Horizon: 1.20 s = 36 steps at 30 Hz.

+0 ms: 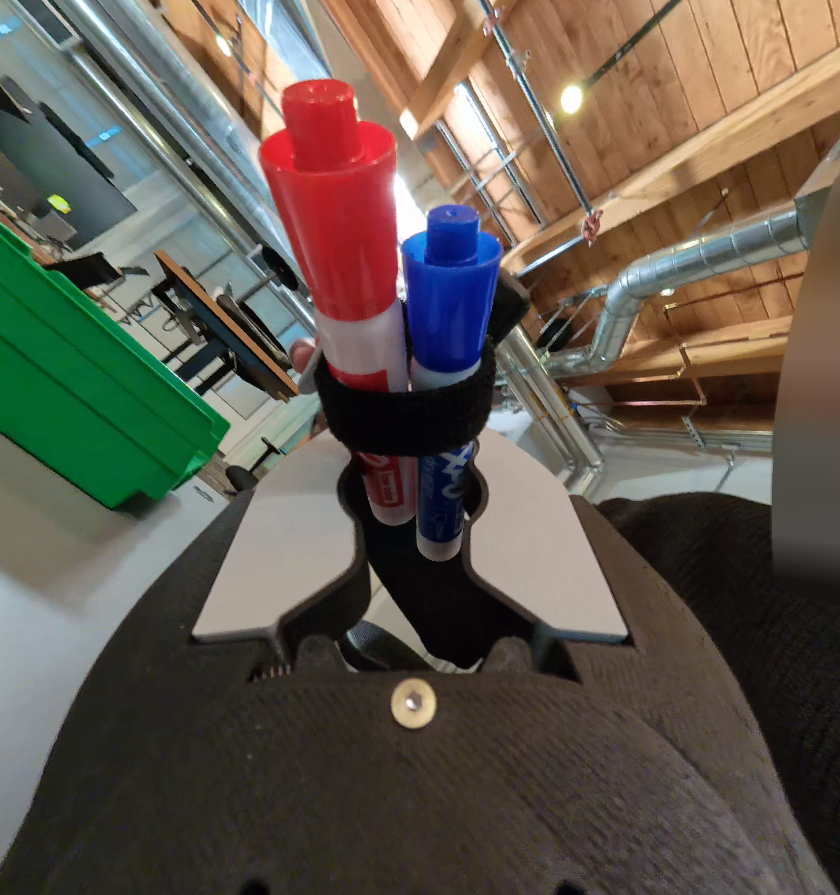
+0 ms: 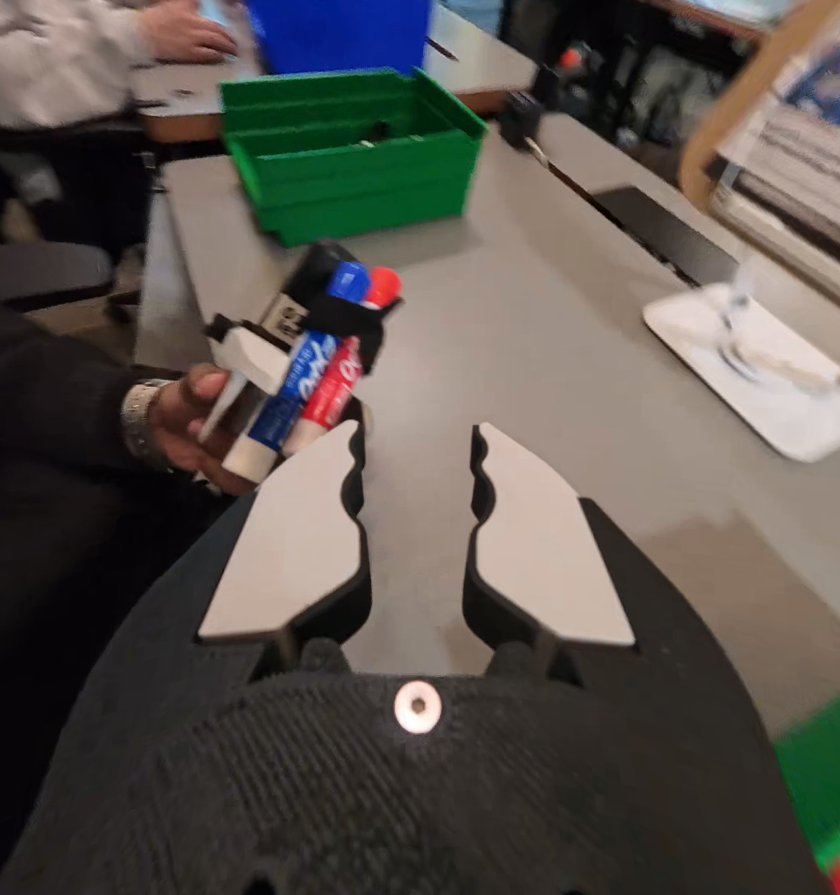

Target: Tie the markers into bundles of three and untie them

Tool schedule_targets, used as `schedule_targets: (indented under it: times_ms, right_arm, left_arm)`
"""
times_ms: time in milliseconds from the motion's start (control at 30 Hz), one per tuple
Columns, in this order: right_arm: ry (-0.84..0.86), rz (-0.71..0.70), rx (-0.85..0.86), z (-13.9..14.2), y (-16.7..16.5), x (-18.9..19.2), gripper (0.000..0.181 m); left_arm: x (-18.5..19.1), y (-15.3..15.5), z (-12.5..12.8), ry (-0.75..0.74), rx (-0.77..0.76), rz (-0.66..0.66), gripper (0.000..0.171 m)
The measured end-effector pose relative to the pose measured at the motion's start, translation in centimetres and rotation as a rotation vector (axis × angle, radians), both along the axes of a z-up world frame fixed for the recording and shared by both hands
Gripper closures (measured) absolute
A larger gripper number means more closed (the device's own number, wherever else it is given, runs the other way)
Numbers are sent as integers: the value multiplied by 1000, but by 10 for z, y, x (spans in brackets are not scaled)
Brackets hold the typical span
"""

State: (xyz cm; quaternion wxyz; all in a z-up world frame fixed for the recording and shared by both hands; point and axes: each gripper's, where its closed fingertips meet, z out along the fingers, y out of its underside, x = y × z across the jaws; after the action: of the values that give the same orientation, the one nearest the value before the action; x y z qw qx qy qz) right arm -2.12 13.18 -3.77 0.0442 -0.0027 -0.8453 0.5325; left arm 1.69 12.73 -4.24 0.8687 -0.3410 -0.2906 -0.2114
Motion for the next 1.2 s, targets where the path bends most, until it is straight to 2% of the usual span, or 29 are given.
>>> schedule_targets:
  times_ms: [167, 467, 600, 1200]
  right_arm:
    - [-9, 135, -76, 0, -23, 22, 140]
    - [-18, 168, -69, -12, -34, 23, 152]
    - [-28, 205, -100, -11, -34, 31, 178]
    - [-60, 43, -113, -9, -29, 5, 180]
  left_arm:
    - [9, 3, 6, -3, 34, -80, 134]
    - [17, 17, 1, 17, -10, -145, 134]
    - [14, 15, 0, 5, 1, -136, 134]
    - [17, 18, 0, 41, -39, -99, 134]
